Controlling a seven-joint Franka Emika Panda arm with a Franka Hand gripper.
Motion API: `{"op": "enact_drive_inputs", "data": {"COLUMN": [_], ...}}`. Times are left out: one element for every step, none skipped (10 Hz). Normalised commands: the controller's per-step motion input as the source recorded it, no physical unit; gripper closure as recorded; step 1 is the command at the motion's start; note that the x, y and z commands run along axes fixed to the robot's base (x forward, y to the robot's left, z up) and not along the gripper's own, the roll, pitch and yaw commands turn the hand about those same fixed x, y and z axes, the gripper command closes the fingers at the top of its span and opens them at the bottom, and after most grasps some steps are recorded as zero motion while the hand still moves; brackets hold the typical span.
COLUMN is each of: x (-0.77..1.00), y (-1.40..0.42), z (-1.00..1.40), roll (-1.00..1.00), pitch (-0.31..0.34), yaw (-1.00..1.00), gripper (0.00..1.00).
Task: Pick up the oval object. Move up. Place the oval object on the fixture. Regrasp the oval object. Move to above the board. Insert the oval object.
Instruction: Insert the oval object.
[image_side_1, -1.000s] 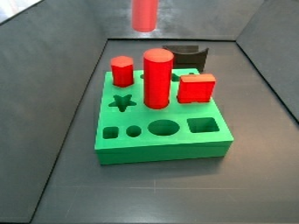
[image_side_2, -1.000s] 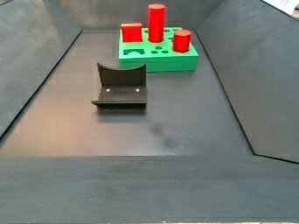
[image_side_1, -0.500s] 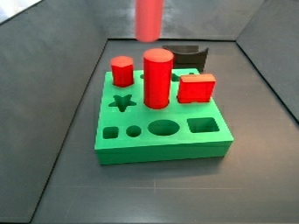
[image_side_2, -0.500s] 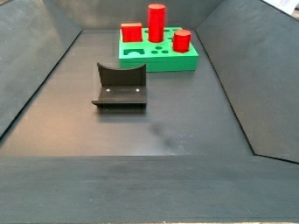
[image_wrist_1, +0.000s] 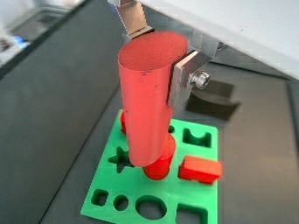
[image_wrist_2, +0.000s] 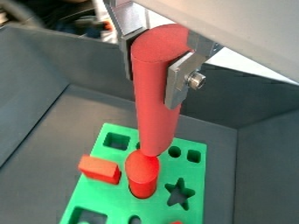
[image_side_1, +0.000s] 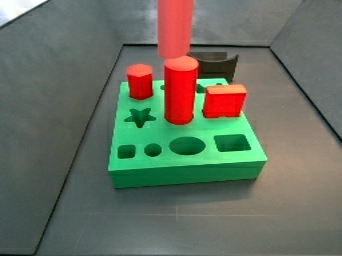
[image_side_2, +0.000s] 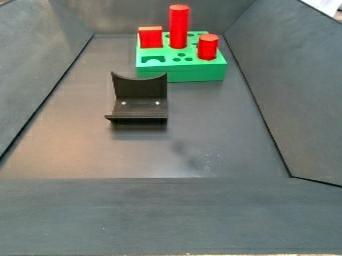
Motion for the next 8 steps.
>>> {"op": "enact_drive_inputs", "data": {"x": [0.00, 0.03, 0.03, 0.00, 0.00, 0.01, 0.00, 0.00], "y": [-0.07, -0.09, -0.09, -0.10, -0.09, -0.09, -0.12, -0.12], "z": [0.00, 0.00, -0.02, -0.19, -0.22, -0.25, -0.30, -0.30], "roll": [-0.05, -0.03, -0.02, 0.00, 0.00, 0.00, 0.00, 0.00], "pitch": [-0.144, -0.121, -0.140, -0.101, -0.100, -0.106, -0.114, -0.110], "yaw": [-0.87, -0.89, -0.89, -0.89, -0.90, -0.91, -0.88, -0.89], "gripper": [1.00, 1.00, 1.00, 1.00, 1.00, 1.00, 1.00, 1.00]}}
